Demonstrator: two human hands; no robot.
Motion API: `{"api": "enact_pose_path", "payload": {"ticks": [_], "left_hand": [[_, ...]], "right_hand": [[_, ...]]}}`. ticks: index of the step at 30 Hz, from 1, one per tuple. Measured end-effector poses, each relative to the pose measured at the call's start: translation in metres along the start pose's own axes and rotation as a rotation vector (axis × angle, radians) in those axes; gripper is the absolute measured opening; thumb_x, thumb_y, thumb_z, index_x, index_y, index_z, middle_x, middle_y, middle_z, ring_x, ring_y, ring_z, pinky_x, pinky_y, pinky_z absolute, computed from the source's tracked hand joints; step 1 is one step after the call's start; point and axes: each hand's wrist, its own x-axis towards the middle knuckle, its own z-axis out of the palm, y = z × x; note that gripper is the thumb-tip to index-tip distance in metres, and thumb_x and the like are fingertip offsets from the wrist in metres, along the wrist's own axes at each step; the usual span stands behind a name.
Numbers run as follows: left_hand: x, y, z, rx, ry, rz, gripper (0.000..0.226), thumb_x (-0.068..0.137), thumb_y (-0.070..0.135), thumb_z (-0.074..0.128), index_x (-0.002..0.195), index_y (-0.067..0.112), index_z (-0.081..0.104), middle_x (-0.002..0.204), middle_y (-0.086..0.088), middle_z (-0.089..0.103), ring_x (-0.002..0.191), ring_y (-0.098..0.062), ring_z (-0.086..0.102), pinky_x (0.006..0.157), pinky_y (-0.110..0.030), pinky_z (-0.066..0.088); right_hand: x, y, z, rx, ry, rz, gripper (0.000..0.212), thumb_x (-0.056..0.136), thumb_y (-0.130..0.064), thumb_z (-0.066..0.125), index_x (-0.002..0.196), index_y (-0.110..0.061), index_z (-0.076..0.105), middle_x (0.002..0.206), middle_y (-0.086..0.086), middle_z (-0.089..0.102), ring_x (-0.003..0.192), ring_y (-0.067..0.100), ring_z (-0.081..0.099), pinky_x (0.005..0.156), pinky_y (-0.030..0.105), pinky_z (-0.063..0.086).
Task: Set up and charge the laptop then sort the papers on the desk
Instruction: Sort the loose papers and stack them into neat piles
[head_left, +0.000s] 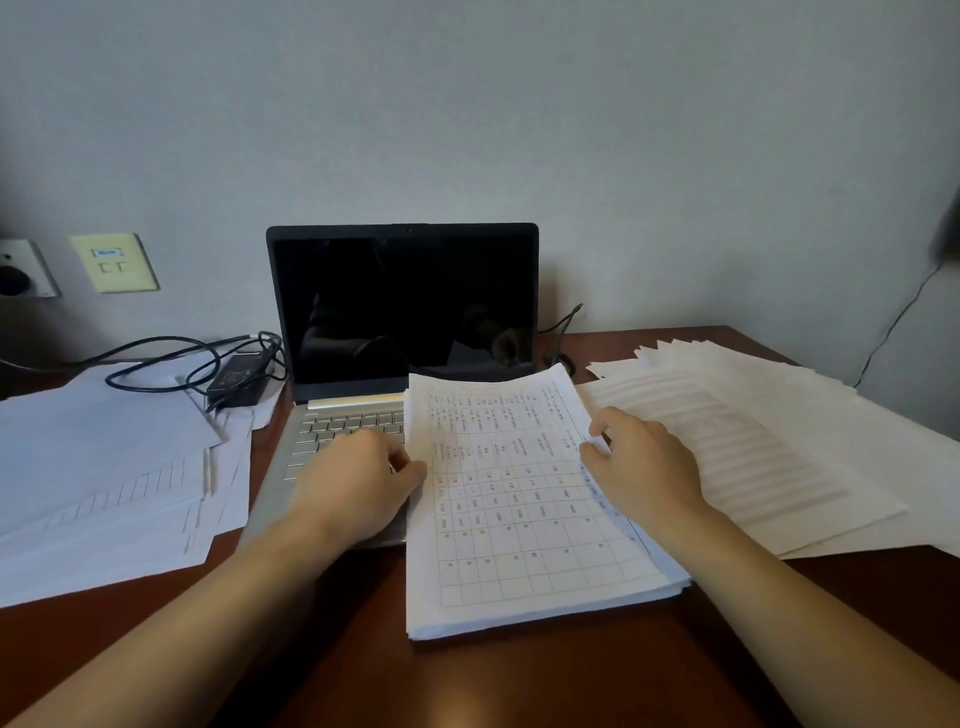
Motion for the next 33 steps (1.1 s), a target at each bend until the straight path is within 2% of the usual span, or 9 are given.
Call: {"api": "enact_pose_path", "payload": {"ticks": [5,14,17,20,22,25,28,30,33], "left_hand": [[-0.001,0.001,0.005,0.096,0.011,0.019,0.021,0.098,0.046,0.056,0.086,0.033,0.066,0.082,0.016,0.065,0.069,-0.006,0.063,0.057,-0.019,0.050],[-0.009,-0.003,0.002,0.140,0.138,0.070,0.046,0.097,0.060,0.051,0.069,0.025,0.062,0.063,0.009,0.061,0.060,-0.007,0.059,0.053,-0.024,0.048],[-0.016,-0.018,-0.011,0.151,0.192,0.069,0.046,0.098,0.058,0.048,0.068,0.025,0.059,0.061,0.008,0.059,0.057,-0.007,0.055,0.049,-0.021,0.035],[-0.021,-0.058,-0.031,0.181,0.243,0.028,0.042,0.096,0.058,0.049,0.069,0.027,0.060,0.066,0.005,0.062,0.065,-0.015,0.059,0.060,-0.028,0.042],[-0.023,-0.093,-0.046,0.199,0.228,0.005,0.038,0.095,0.056,0.051,0.078,0.027,0.068,0.078,0.003,0.070,0.080,-0.021,0.065,0.073,-0.032,0.049],[-0.027,-0.153,-0.071,0.338,0.161,-0.018,0.039,0.095,0.064,0.049,0.106,0.035,0.072,0.117,0.007,0.070,0.118,-0.019,0.057,0.098,-0.037,0.041],[-0.033,-0.221,-0.091,0.399,0.034,-0.183,0.065,0.091,0.078,0.038,0.145,0.042,0.047,0.161,0.001,0.036,0.151,-0.023,0.023,0.119,-0.050,0.021],[-0.040,-0.255,-0.096,0.374,-0.013,-0.283,0.081,0.089,0.082,0.029,0.158,0.039,0.023,0.170,-0.003,0.009,0.157,-0.026,0.001,0.123,-0.055,0.005],[-0.047,-0.274,-0.094,0.360,-0.080,-0.268,0.087,0.087,0.084,0.018,0.160,0.037,0.012,0.169,-0.003,0.008,0.155,-0.024,0.005,0.122,-0.053,0.008]], "right_hand": [[0.002,-0.001,0.002,-0.036,0.013,-0.022,0.020,0.095,-0.037,0.059,0.109,-0.024,0.064,0.098,-0.006,0.071,0.065,0.012,0.061,0.062,0.032,0.058],[0.003,-0.033,-0.008,-0.052,-0.053,-0.071,0.026,0.092,-0.043,0.063,0.090,-0.018,0.071,0.099,-0.003,0.058,0.086,0.016,0.058,0.069,0.034,0.056],[-0.002,-0.065,-0.004,-0.049,-0.079,-0.152,0.035,0.093,-0.041,0.059,0.078,-0.012,0.070,0.088,0.002,0.063,0.077,0.020,0.061,0.066,0.037,0.056],[-0.008,-0.110,0.006,-0.033,-0.126,-0.255,0.041,0.092,-0.040,0.057,0.071,-0.007,0.065,0.079,0.008,0.067,0.071,0.024,0.062,0.063,0.037,0.056],[-0.014,-0.144,0.014,-0.019,-0.149,-0.325,0.043,0.092,-0.043,0.057,0.068,-0.007,0.064,0.076,0.009,0.066,0.071,0.025,0.061,0.063,0.036,0.054],[-0.024,-0.194,0.025,0.010,-0.165,-0.435,0.045,0.092,-0.046,0.057,0.065,-0.010,0.062,0.070,0.007,0.059,0.070,0.023,0.058,0.060,0.033,0.047],[-0.034,-0.242,0.040,0.059,-0.181,-0.538,0.031,0.094,-0.044,0.057,0.075,-0.021,0.065,0.080,-0.007,0.055,0.078,0.017,0.055,0.066,0.032,0.046],[-0.042,-0.271,0.052,0.123,-0.188,-0.602,0.021,0.095,-0.040,0.056,0.084,-0.026,0.068,0.086,-0.011,0.055,0.082,0.012,0.054,0.068,0.030,0.045],[-0.053,-0.310,0.075,0.182,-0.247,-0.681,0.018,0.096,-0.037,0.054,0.102,-0.027,0.068,0.102,-0.012,0.057,0.098,0.012,0.055,0.073,0.027,0.042]]}}
